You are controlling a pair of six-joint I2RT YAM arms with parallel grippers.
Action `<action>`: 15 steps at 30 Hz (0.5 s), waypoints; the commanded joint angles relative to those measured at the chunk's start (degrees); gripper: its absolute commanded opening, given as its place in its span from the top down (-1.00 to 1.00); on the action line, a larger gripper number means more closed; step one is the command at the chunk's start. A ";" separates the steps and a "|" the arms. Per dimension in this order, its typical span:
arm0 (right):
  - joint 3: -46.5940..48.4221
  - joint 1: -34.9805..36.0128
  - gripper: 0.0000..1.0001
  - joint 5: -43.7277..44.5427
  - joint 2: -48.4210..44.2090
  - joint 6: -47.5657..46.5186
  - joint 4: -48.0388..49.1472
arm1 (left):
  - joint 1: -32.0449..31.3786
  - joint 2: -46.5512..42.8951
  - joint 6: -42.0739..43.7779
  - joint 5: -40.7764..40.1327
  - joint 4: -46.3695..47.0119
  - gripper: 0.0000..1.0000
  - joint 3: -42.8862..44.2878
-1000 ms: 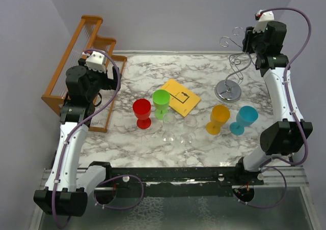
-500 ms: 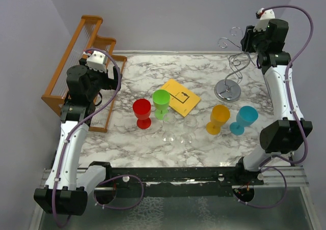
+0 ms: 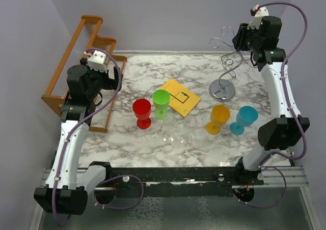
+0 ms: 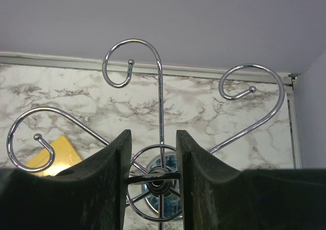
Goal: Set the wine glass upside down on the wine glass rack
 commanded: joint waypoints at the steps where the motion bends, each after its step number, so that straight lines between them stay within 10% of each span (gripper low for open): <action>1: 4.37 1.51 0.98 -3.33 0.21 4.84 3.81 | 0.19 0.23 -0.32 1.95 1.76 -0.98 0.65; 15: 6.23 5.04 0.98 -5.58 2.34 11.05 4.08 | 0.16 1.24 -0.25 2.29 2.10 -0.98 0.55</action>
